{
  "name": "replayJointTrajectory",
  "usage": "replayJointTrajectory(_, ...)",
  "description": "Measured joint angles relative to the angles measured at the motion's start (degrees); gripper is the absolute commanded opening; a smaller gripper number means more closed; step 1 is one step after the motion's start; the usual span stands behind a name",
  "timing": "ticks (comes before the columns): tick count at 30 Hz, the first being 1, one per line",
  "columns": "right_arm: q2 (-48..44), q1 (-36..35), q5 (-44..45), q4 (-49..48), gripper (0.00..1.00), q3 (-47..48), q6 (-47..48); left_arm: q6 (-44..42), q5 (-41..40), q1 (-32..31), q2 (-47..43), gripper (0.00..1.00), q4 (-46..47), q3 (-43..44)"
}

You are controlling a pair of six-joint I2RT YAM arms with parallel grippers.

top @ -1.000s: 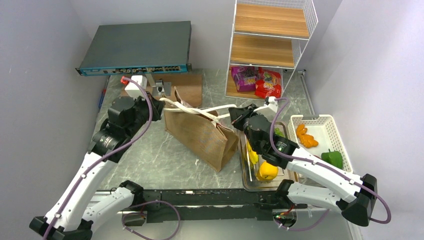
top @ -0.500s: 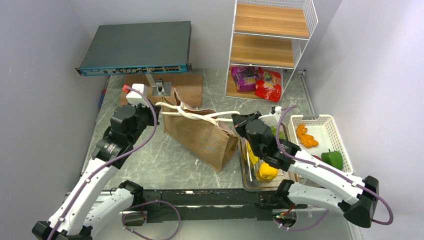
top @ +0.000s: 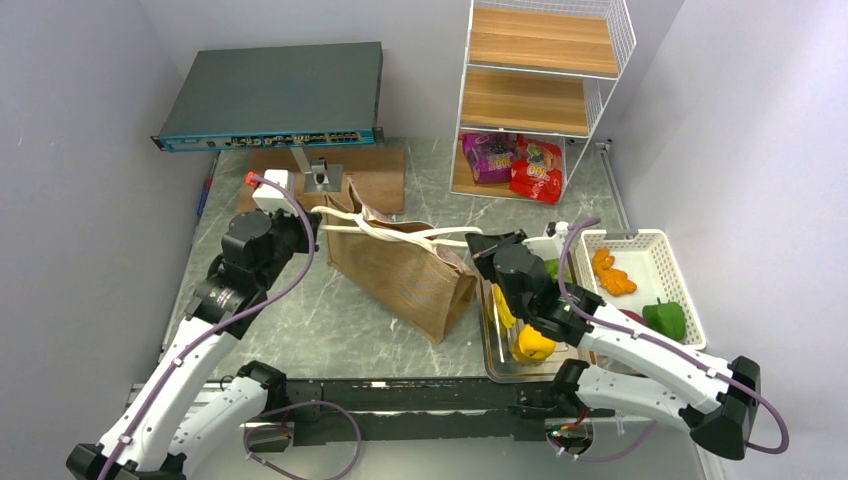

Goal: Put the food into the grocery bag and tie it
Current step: Tie the grocery bag at the center of the board.

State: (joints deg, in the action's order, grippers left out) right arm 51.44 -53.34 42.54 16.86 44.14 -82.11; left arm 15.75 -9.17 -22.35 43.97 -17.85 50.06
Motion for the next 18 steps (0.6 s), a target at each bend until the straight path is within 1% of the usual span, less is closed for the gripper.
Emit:
replayJointTrajectory(4,-1.1,0.4,-0.4,-1.1,0.00,-0.8,1.5,0.0,0.3,0.0,0.0,0.00,0.0,0.0)
replayJointTrajectory(7,-1.9,0.8,-1.2,-3.3,0.00,-1.4,5.2,0.0,0.5,0.0,0.0,0.00,0.1,0.0)
replayJointTrajectory(10,-3.1,1.2,-2.6,-9.2,0.00,-3.1,14.3,-0.1,1.0,0.2,-0.3,0.00,0.0,0.0)
replayJointTrajectory(13,-3.4,1.7,-5.4,-15.9,0.00,-3.9,25.9,-0.5,1.9,1.0,-1.6,0.00,-0.3,0.0)
replayJointTrajectory(16,-2.7,2.3,-9.0,-19.7,0.00,-3.3,35.4,-1.5,2.5,1.6,-3.1,0.00,-1.1,0.2)
replayJointTrajectory(18,-1.1,2.7,-11.6,-20.6,0.00,-1.4,40.6,-2.3,3.0,2.1,-3.8,0.00,-2.0,0.7)
